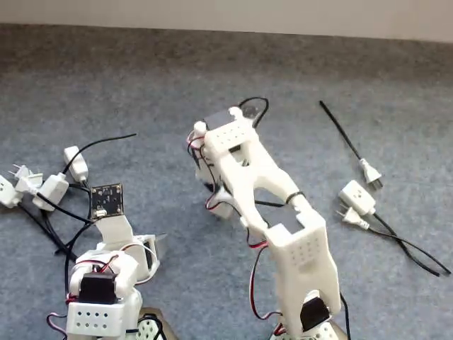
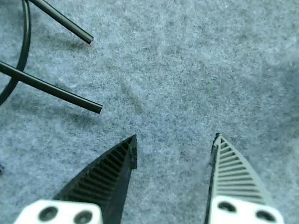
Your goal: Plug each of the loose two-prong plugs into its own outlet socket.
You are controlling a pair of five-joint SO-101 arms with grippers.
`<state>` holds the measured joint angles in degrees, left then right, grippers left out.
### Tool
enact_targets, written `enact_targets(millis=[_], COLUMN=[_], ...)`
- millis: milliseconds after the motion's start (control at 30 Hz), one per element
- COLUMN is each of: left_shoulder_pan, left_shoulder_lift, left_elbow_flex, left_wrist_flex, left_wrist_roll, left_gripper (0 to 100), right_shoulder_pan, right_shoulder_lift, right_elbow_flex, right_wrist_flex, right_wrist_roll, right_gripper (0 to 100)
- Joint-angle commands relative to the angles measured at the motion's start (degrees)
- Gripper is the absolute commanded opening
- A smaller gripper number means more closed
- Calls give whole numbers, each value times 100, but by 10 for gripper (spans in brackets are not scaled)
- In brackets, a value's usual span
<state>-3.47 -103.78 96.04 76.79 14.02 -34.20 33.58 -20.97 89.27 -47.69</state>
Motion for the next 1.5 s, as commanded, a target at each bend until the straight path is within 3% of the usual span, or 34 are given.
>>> enact_targets(millis=[0, 167, 367, 500, 667, 867, 1233, 1467], left_shoulder_pan=[-40, -40, -40, -40, -40, -40, -40, -40], left_shoulder_lift=[-22, -22, -22, -22, -22, -22, -22, -22], left_elbow_flex=[110, 110, 110, 110, 110, 110, 110, 110], left_wrist_flex=[26, 26, 26, 26, 26, 26, 26, 26], left_wrist_roll=[9, 9, 9, 9, 9, 9, 9, 9], left_gripper=[263, 263, 263, 263, 263, 263, 263, 263], right_shoulder_pan=[286, 224, -92, -189, -110, 40, 831, 2193], right_shoulder_lift=[-92, -57, -110, -215, -699, -1429, -4321, -5692], right_elbow_flex=[-637, -743, -752, -1235, -2756, -4523, -4620, -3723], right_wrist_flex=[-31, -136, -198, 163, 778, 1165, 1165, 1174], right_wrist_roll=[-211, -211, -220, -176, -132, 1284, 2435, 2611], right_gripper=[87, 105, 366, 449, 454, 454, 454, 454])
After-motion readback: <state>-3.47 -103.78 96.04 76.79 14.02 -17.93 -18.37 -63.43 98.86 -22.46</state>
